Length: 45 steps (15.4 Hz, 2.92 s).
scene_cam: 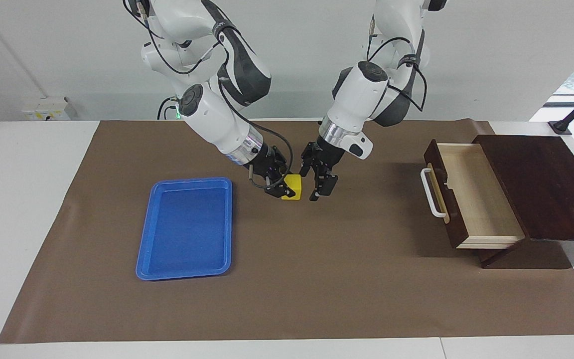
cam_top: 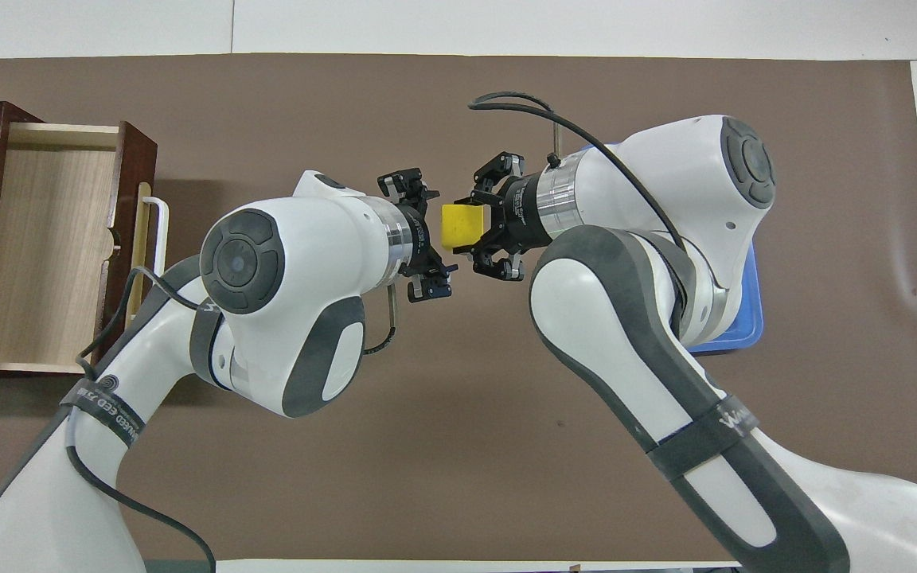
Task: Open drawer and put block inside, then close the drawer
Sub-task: 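Grasp the block with the left gripper while the right gripper releases it, then lower the block into the drawer and open the left gripper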
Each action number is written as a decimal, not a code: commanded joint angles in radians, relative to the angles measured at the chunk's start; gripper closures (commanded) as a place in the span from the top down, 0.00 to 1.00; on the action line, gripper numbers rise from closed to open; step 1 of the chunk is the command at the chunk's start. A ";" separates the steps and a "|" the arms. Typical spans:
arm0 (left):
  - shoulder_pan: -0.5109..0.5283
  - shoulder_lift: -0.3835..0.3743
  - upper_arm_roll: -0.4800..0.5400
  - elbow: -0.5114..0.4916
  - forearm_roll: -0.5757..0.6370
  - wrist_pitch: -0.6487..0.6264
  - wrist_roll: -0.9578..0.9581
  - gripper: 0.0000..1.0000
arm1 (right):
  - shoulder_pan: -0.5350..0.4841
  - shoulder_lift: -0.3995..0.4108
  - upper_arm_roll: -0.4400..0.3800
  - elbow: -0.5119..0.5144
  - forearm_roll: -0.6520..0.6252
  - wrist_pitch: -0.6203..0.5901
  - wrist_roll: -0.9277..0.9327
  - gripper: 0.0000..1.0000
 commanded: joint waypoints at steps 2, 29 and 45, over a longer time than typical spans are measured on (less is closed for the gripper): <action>-0.021 0.020 0.012 0.010 -0.023 0.026 0.024 1.00 | -0.003 0.007 0.004 0.015 0.027 -0.010 0.025 0.00; 0.524 -0.127 0.037 0.176 0.013 -0.667 0.523 0.00 | -0.170 0.001 -0.009 0.054 0.005 -0.187 -0.036 1.00; 0.713 -0.150 0.034 -0.004 0.157 -0.500 0.829 1.00 | -0.488 -0.081 -0.011 0.193 -0.352 -0.755 -0.825 1.00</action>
